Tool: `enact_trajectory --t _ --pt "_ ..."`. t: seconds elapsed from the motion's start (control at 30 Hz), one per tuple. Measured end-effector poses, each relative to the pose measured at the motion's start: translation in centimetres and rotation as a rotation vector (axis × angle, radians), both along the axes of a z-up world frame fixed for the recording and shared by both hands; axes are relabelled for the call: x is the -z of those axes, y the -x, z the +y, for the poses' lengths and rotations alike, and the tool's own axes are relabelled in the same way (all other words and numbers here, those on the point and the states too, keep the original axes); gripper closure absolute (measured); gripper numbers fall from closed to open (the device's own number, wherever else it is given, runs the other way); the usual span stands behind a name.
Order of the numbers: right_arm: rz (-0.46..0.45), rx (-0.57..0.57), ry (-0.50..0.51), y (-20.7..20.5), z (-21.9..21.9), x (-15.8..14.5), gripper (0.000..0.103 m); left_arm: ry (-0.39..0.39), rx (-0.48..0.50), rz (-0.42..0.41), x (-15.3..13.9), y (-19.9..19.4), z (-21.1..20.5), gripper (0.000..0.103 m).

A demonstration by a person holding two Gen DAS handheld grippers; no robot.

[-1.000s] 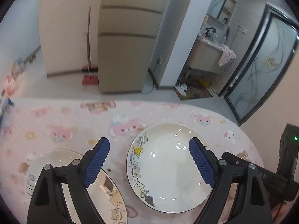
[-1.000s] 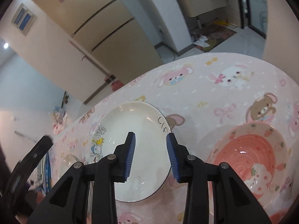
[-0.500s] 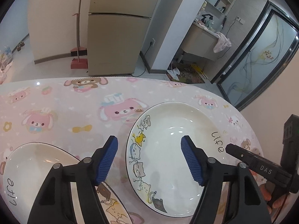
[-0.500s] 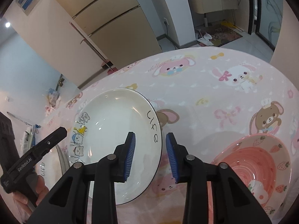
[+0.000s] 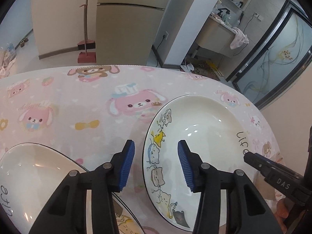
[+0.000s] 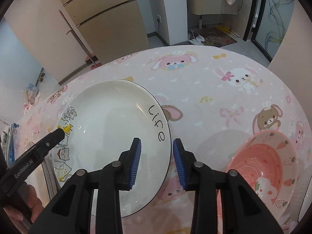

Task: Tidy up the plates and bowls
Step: 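Move the right gripper to the cartoon-rimmed 'life' plate and close on its rim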

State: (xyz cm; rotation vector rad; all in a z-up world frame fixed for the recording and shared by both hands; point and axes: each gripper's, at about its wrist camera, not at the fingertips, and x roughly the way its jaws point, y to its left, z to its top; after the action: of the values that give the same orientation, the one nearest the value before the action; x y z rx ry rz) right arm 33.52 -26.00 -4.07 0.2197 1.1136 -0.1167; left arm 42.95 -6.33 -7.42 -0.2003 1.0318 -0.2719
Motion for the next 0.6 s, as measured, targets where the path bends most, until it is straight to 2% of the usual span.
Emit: enact_trajectory --t 0.13,0.27,0.33,0.4,0.43,0.5,0.6 --pt "0.035 0.022 -0.004 0.0 -0.2 -0.2 0.069 -0.008 -0.005 0.0 0.1 0.0 -0.1 0.054" --pt "0.037 0.057 -0.058 0.2 -0.7 -0.5 0.052 -0.039 -0.002 -0.006 0.1 0.1 -0.4 0.054" --pt "0.033 0.057 -0.089 0.2 -0.6 -0.4 0.052 -0.065 0.003 -0.012 0.2 0.2 -0.7 0.054" --pt "0.02 0.046 -0.084 0.2 -0.2 -0.4 0.051 -0.123 0.005 -0.04 0.1 0.3 -0.9 0.054" --pt "0.015 0.03 -0.07 0.2 0.2 -0.3 0.051 -0.126 0.015 -0.044 0.2 0.3 -0.9 0.054" --pt "0.008 -0.008 -0.05 0.0 0.9 -0.1 0.05 -0.051 0.034 -0.032 0.3 0.2 -0.4 0.054" --pt "-0.004 -0.016 0.002 -0.2 1.7 0.1 0.049 -0.007 0.046 -0.028 0.2 0.3 -0.5 0.054"
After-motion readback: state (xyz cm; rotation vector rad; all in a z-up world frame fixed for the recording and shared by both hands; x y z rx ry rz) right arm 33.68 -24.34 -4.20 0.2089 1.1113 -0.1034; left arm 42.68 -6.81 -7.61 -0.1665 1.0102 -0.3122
